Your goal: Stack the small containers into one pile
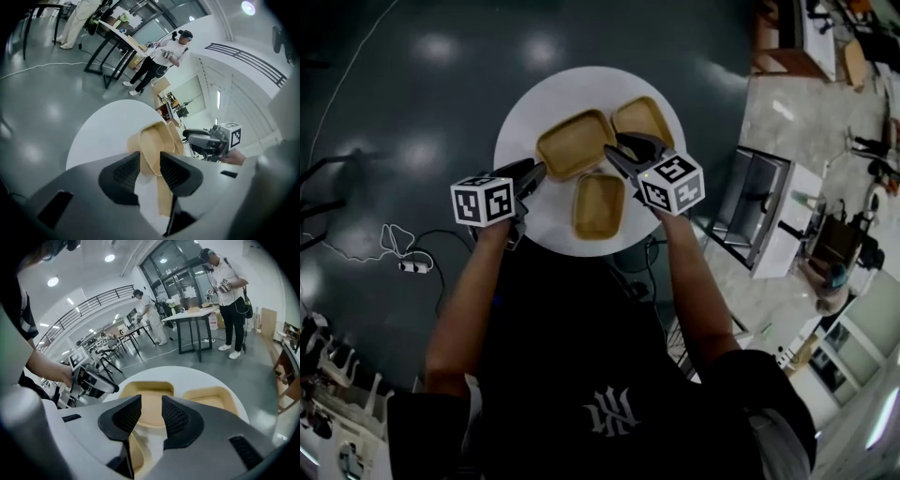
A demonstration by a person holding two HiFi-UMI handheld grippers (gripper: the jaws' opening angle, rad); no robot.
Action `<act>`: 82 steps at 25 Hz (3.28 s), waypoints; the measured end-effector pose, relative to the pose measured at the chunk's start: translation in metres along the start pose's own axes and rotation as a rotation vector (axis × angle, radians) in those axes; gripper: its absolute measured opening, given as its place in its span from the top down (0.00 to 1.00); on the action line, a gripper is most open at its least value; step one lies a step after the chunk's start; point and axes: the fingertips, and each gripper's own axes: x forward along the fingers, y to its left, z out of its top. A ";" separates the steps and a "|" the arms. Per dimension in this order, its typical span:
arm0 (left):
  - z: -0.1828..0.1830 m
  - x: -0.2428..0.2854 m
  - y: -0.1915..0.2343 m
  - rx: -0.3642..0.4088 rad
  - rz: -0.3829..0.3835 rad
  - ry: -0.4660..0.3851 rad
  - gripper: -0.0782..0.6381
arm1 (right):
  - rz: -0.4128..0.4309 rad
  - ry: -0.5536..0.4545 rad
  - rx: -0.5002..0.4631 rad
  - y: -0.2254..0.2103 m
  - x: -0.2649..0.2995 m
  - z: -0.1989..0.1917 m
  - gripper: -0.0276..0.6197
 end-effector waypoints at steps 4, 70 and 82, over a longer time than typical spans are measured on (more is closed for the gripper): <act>0.000 0.010 0.003 -0.014 0.028 -0.001 0.70 | -0.028 0.062 -0.012 -0.013 0.015 -0.008 0.74; 0.027 -0.050 -0.197 0.703 -0.108 0.104 0.86 | -0.447 -0.312 0.041 0.057 -0.197 -0.010 0.88; 0.001 -0.017 -0.228 0.962 -0.247 0.421 0.86 | -0.545 -0.369 0.337 0.089 -0.224 -0.073 0.88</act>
